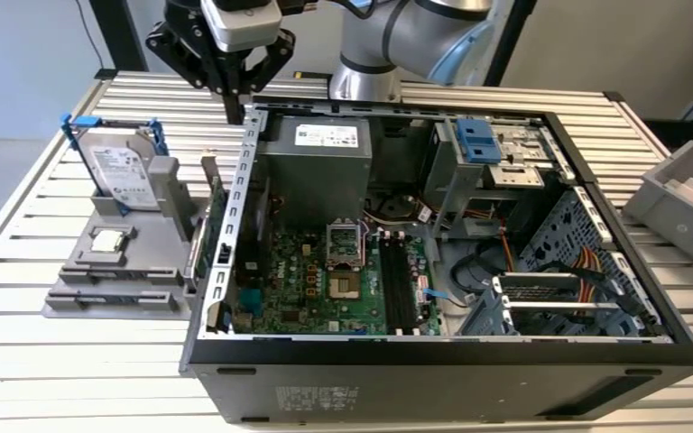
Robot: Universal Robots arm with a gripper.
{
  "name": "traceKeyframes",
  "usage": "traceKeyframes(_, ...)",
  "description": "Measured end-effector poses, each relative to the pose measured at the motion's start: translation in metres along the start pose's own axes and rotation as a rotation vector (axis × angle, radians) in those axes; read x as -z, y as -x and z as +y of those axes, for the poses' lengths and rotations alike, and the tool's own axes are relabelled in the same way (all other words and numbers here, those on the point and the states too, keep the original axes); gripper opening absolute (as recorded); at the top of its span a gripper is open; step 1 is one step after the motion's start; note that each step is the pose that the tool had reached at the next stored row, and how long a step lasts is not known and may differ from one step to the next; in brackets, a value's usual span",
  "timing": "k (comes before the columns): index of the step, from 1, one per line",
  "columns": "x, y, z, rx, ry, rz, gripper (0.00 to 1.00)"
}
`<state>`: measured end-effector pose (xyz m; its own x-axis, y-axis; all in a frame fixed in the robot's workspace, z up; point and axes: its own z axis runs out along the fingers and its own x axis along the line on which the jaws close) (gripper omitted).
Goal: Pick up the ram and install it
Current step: 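Reach for the ram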
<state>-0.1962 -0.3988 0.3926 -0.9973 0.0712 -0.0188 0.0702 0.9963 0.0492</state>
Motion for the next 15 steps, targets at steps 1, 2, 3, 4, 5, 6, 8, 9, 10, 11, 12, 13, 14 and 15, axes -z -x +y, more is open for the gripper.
traceKeyframes(1,0.0001,-0.0012,-0.0001,0.000,-0.0001,0.0001,0.00)
traceKeyframes(2,0.0001,-0.0023,-0.0002,0.000,-0.0001,0.0001,0.00)
traceKeyframes(3,0.0001,-0.0035,-0.0002,0.000,-0.0001,0.0001,0.00)
traceKeyframes(4,0.0001,-0.0046,-0.0003,0.000,0.0000,0.0000,0.00)
traceKeyframes(5,0.0002,-0.0056,-0.0004,0.000,-0.0001,0.0002,0.00)
traceKeyframes(6,0.0002,-0.0066,-0.0004,0.000,-0.0001,0.0003,0.00)
traceKeyframes(8,0.0002,-0.0088,-0.0006,0.000,0.0000,0.0003,0.00)
traceKeyframes(9,0.0002,-0.0098,-0.0007,0.000,0.0000,0.0004,0.00)
traceKeyframes(10,0.0003,-0.0109,-0.0007,0.000,-0.0001,0.0005,0.00)
traceKeyframes(11,0.0002,-0.0120,-0.0009,0.000,0.0000,0.0005,0.00)
traceKeyframes(12,0.0004,-0.0130,-0.0009,0.000,-0.0002,0.0008,0.00)
traceKeyframes(13,0.0003,-0.0141,-0.0010,0.000,-0.0001,0.0007,0.00)
traceKeyframes(14,0.0003,-0.0151,-0.0011,0.000,0.0000,0.0007,0.00)
traceKeyframes(15,0.0005,-0.0163,-0.0011,0.000,-0.0002,0.0010,0.00)
